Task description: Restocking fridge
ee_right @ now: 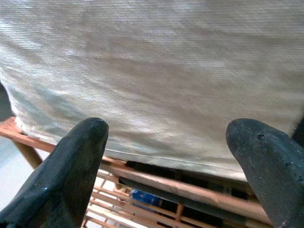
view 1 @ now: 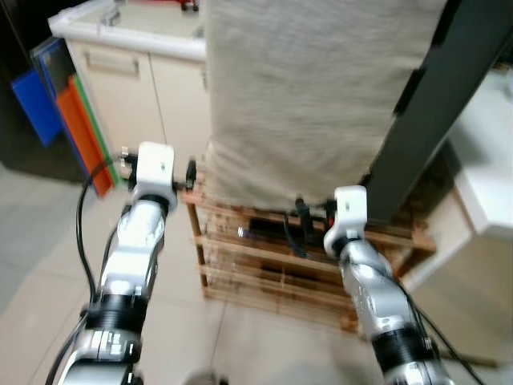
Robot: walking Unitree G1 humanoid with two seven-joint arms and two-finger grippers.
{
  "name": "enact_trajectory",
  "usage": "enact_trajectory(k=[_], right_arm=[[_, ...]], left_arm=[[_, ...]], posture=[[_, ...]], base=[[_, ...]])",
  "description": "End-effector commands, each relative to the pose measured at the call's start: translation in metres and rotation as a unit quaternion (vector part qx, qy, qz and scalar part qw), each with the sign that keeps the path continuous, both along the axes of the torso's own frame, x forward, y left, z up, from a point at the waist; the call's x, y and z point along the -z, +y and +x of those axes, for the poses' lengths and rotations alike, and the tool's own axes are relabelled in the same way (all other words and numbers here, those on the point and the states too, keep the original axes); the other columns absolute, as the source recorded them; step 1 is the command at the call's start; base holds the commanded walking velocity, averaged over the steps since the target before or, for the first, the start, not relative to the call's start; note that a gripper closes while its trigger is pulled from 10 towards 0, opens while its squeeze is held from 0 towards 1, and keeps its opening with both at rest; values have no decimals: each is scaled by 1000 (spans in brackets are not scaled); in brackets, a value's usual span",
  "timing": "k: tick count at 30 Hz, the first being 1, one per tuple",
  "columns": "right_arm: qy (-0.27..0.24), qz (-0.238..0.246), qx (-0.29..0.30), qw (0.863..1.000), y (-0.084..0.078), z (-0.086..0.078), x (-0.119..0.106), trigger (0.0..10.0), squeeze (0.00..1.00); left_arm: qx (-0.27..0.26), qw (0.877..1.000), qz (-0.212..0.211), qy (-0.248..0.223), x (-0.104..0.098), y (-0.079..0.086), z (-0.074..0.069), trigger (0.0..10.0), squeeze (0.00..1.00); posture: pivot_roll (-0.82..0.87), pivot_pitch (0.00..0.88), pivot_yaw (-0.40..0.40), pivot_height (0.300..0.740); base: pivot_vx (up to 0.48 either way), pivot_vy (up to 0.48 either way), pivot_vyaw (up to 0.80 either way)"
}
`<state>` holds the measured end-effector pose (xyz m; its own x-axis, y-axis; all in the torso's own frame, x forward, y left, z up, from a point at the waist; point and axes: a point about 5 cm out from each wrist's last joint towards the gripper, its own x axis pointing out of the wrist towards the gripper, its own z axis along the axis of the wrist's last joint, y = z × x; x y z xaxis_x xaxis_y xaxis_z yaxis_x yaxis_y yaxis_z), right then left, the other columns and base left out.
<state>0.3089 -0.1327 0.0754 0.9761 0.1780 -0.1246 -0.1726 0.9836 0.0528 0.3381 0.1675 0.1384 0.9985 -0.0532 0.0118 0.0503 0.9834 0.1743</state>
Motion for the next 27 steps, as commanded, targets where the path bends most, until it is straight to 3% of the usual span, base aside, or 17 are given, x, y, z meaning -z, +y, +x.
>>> enact_trajectory(k=[1,7,10,12,13,14,16,21,27], right_arm=[[-17,5,10,1000,-3,2,-7,10000,0],[-21,13,18,1000,-5,4,-9,10000,0],[-80,0,32,996,-10,5,-25,10000,0],[-91,-2,34,995,-11,4,-28,10000,0],[-131,-12,42,990,-14,3,-40,10000,0],[-131,-12,42,990,-14,3,-40,10000,0],[-152,-19,44,987,-14,1,-48,10000,0],[-148,-13,39,988,-9,1,-47,10000,0],[-143,-12,28,989,-4,2,-45,10000,0]], left_arm=[[9,1000,2,-4,-2,-1,0,10000,0],[11,1000,11,-6,-3,-1,0,10000,0],[27,999,17,-44,-11,-6,-4,10000,0],[29,998,23,-52,-12,-7,-5,10000,0],[35,997,19,-66,-16,-11,-9,10000,0],[35,997,19,-66,-16,-11,-9,10000,0],[43,996,-7,-74,-19,-13,-14,10000,0],[59,995,-23,-73,-16,-17,-19,10000,0],[52,994,-63,-70,-15,-21,-22,10000,0]], posture=[[76,0,-49,740],[76,0,-52,740],[75,0,-50,740],[75,0,-50,740],[73,0,-51,740],[73,0,-51,740],[71,0,-51,740],[73,0,-54,740],[78,0,-58,740]], base=[[0,480,0],[0,474,-533],[0,451,-800],[0,439,-800],[0,0,0],[0,0,0],[0,0,0],[0,0,0],[284,387,0]])
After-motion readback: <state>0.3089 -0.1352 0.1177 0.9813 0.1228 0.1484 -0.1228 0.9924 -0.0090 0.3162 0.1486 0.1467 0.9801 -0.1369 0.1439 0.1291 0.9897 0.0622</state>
